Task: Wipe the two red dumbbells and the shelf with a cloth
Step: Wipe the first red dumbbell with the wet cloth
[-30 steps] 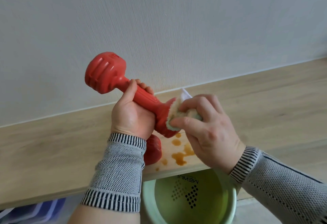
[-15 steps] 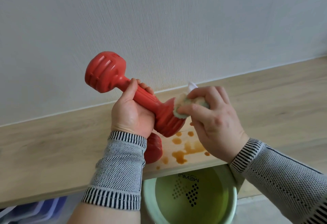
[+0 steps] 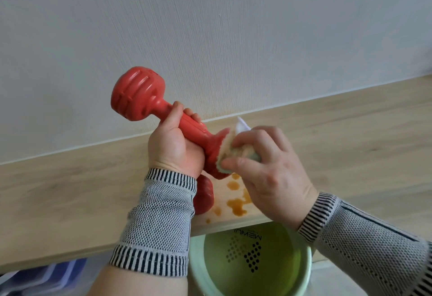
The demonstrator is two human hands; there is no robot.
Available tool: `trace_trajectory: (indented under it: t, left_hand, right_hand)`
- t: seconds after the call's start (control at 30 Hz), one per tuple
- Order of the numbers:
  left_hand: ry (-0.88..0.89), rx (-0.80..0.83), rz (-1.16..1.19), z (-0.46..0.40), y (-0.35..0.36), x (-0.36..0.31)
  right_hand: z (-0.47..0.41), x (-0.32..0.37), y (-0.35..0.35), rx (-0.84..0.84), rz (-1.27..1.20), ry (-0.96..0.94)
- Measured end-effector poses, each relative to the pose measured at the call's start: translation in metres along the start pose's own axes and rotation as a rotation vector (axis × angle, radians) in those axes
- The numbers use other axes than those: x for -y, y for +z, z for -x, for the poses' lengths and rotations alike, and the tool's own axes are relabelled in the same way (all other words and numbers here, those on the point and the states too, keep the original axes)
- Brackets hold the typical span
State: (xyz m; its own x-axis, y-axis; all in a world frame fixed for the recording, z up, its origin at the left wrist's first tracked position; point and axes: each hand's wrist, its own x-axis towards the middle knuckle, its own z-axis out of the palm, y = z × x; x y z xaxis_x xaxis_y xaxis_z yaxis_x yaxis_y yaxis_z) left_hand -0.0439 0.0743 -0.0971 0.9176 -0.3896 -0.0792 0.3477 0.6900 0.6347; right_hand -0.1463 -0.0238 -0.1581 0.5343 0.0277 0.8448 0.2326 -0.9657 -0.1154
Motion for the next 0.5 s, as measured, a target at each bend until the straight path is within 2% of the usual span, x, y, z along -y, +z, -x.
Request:
trace_trajectory:
  t: [0.13,0.3,0.43,0.5]
  left_hand:
    - [0.015,-0.026,-0.001,-0.001,-0.001,-0.001]
    - [0.010,-0.064,-0.007,-0.001,-0.002,0.000]
    - [0.048,-0.095,-0.029,-0.008,-0.008,-0.001]
    - [0.061,-0.116,-0.042,-0.009,-0.009,0.000]
  right_hand:
    - [-0.008,-0.010,-0.005,-0.027,0.035,0.088]
    - [-0.002,-0.001,0.001,0.005,0.030,0.029]
    - [-0.010,-0.014,-0.004,-0.038,0.056,0.138]
    - [-0.009,-0.012,-0.004,-0.038,0.050,0.133]
